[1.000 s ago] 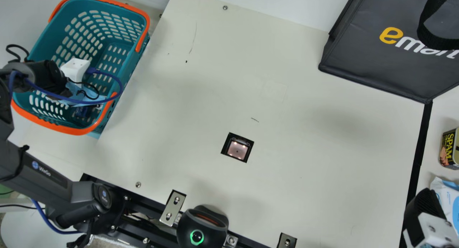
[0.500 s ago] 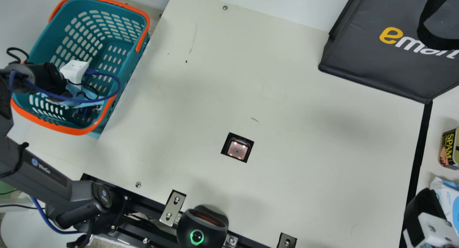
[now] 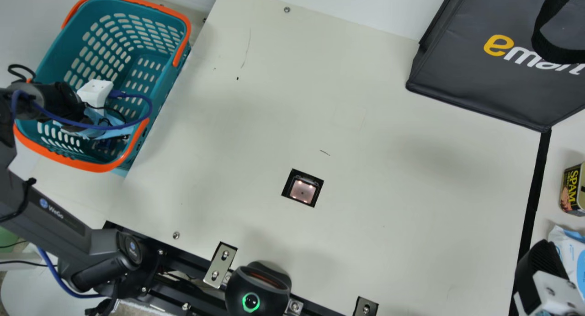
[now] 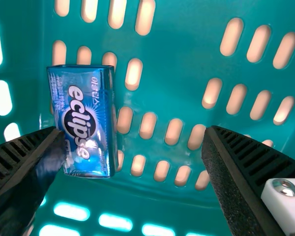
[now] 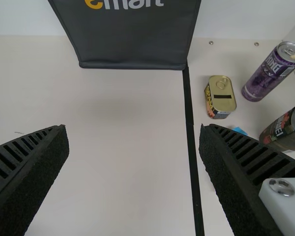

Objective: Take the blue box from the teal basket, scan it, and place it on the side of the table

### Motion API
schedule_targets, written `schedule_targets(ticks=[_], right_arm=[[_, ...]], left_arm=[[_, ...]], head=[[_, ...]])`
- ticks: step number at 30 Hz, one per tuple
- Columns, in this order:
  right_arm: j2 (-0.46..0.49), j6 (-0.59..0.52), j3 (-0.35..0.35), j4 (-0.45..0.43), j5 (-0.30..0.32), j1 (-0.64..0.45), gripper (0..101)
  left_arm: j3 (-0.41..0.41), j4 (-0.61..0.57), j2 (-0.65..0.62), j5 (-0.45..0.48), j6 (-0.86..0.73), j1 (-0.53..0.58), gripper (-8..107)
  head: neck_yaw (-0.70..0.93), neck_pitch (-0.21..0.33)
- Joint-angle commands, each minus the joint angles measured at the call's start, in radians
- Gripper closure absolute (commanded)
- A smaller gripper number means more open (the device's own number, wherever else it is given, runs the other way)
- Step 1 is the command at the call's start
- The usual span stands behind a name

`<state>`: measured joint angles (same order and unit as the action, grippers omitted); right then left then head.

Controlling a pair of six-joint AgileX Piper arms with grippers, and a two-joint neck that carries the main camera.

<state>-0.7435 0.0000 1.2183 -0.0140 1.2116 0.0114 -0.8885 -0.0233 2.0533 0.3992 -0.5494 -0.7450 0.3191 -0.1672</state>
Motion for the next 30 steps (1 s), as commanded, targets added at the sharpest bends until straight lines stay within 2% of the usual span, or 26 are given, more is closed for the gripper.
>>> schedule_targets(ticks=[1, 19, 30], right_arm=[[0.000, 0.000, 0.000, 0.000, 0.000, 0.000, 6], [0.000, 0.000, 0.000, 0.000, 0.000, 0.000, 6], [0.000, 0.000, 0.000, 0.000, 0.000, 0.000, 6]], left_arm=[[-0.004, -0.030, 0.005, 0.011, -0.024, -0.005, 9], [-0.013, -0.206, -0.006, 0.095, -0.160, -0.021, 9], [0.004, -0.238, -0.030, 0.082, -0.149, -0.010, 9]], head=[[0.002, 0.029], [0.002, 0.029], [0.002, 0.029]])
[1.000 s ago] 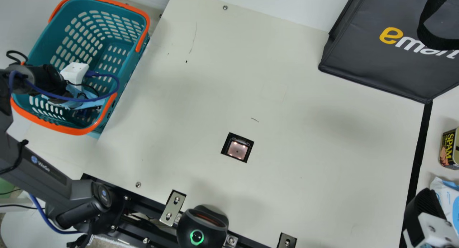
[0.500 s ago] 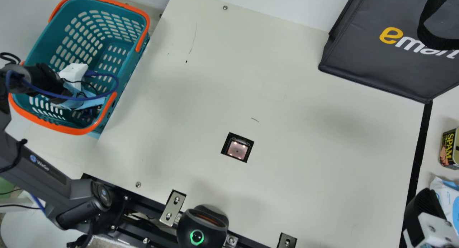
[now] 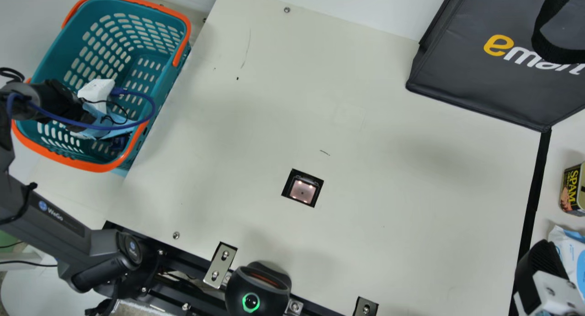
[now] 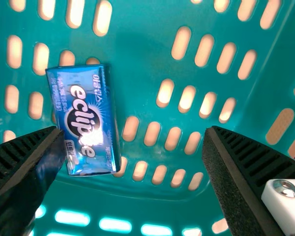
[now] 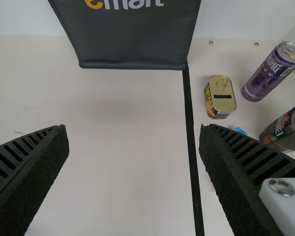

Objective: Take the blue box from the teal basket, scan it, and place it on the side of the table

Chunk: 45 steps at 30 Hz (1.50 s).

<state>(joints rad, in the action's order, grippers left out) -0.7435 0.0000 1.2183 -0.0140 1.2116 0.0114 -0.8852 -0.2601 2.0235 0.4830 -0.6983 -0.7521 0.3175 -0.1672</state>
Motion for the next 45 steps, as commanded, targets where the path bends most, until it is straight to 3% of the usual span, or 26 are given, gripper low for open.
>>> schedule_targets(ticks=[1, 32, 45], right_arm=[[0.000, 0.000, 0.000, 0.000, 0.000, 0.000, 6], [0.000, 0.000, 0.000, 0.000, 0.001, 0.000, 6], [0.000, 0.000, 0.000, 0.000, 0.001, 0.000, 6]], left_arm=[[0.000, -0.002, -0.001, -0.002, 0.001, -0.005, 9], [-0.008, -0.066, 0.051, -0.064, -0.034, -0.040, 9], [-0.004, -0.086, 0.056, -0.078, -0.047, -0.046, 96]], head=[[0.004, 0.029], [0.004, 0.029], [0.004, 0.029]])
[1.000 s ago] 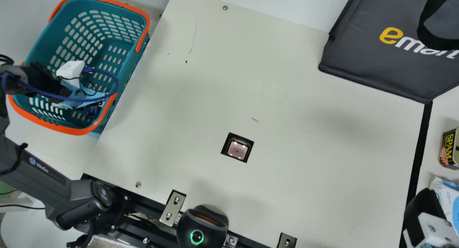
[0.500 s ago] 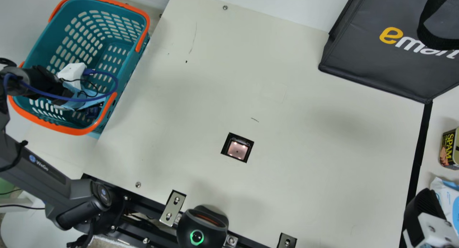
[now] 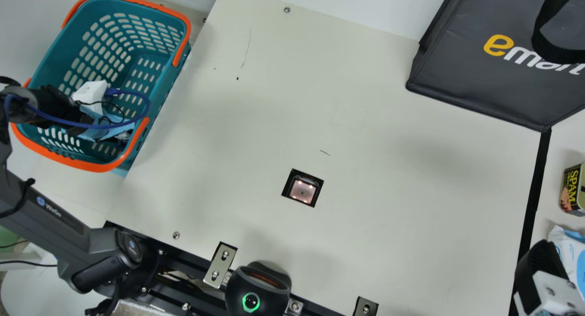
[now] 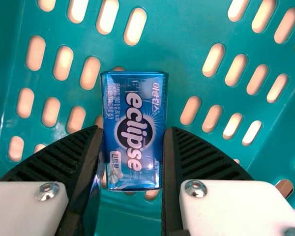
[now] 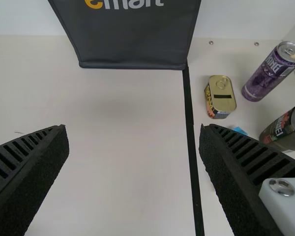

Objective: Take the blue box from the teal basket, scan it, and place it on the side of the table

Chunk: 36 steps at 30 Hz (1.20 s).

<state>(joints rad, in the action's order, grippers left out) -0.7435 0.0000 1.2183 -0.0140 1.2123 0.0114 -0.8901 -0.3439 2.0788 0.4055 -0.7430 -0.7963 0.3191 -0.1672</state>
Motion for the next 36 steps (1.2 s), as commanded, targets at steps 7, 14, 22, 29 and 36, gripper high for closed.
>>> schedule_targets(ticks=[7, 14, 22, 29, 36], right_arm=[[0.000, 0.000, 0.000, 0.000, 0.000, 0.000, 6], [0.000, 0.000, 0.000, 0.000, 0.001, 0.000, 6], [0.000, 0.000, 0.000, 0.000, 0.001, 0.000, 6], [0.000, 0.000, 0.000, 0.000, 0.001, 0.000, 6], [0.000, 0.000, 0.000, 0.000, 0.001, 0.000, 6]], left_arm=[[0.004, -0.009, -0.004, -0.003, -0.011, -0.005, 107], [0.007, -0.020, -0.017, 0.000, -0.018, -0.007, 107], [0.004, -0.039, -0.047, 0.019, -0.025, -0.011, 107], [-0.004, -0.063, -0.079, 0.045, -0.036, -0.011, 107], [-0.010, -0.079, -0.100, 0.059, -0.042, -0.011, 107]], head=[[0.002, 0.029], [0.002, 0.029], [0.002, 0.029], [0.002, 0.029], [0.002, 0.029]])
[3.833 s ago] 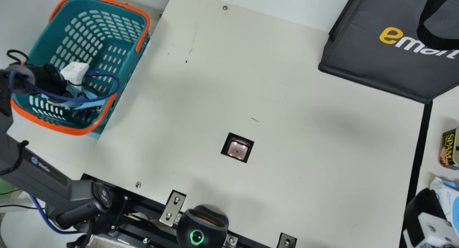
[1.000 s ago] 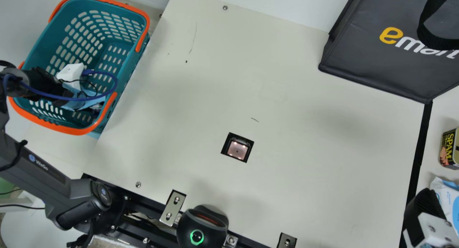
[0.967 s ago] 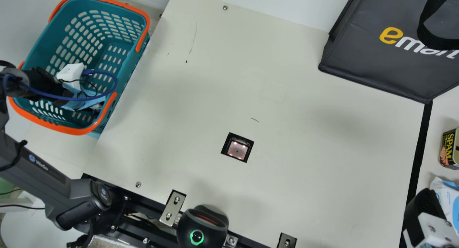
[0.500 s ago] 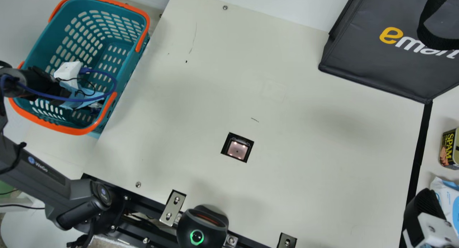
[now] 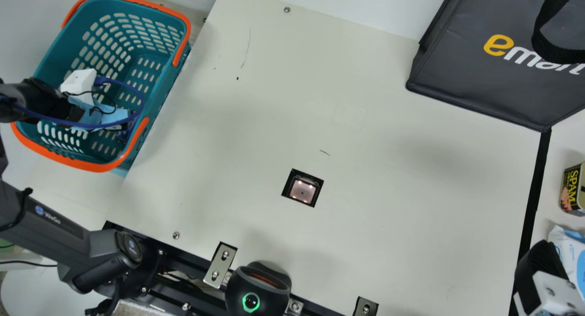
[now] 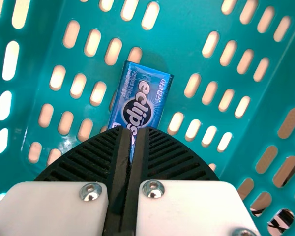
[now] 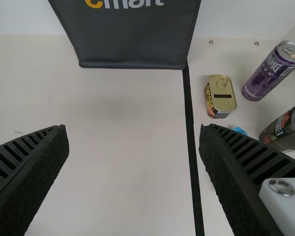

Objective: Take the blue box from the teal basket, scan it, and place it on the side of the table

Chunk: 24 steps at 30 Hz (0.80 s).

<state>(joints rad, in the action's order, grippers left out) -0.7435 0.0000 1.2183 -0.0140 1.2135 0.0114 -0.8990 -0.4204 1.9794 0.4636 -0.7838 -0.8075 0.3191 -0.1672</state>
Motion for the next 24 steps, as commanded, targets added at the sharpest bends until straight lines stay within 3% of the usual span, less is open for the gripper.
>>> schedule_targets(ticks=[1, 24], right_arm=[[0.000, 0.000, 0.000, 0.000, 0.000, 0.000, 6], [0.000, 0.000, 0.000, 0.000, 0.000, 0.000, 6]], left_arm=[[-0.001, -0.003, -0.002, 0.001, 0.000, 0.001, 107], [-0.010, -0.003, -0.003, 0.012, -0.021, 0.003, 33]], head=[[0.002, 0.029], [0.002, 0.029]])
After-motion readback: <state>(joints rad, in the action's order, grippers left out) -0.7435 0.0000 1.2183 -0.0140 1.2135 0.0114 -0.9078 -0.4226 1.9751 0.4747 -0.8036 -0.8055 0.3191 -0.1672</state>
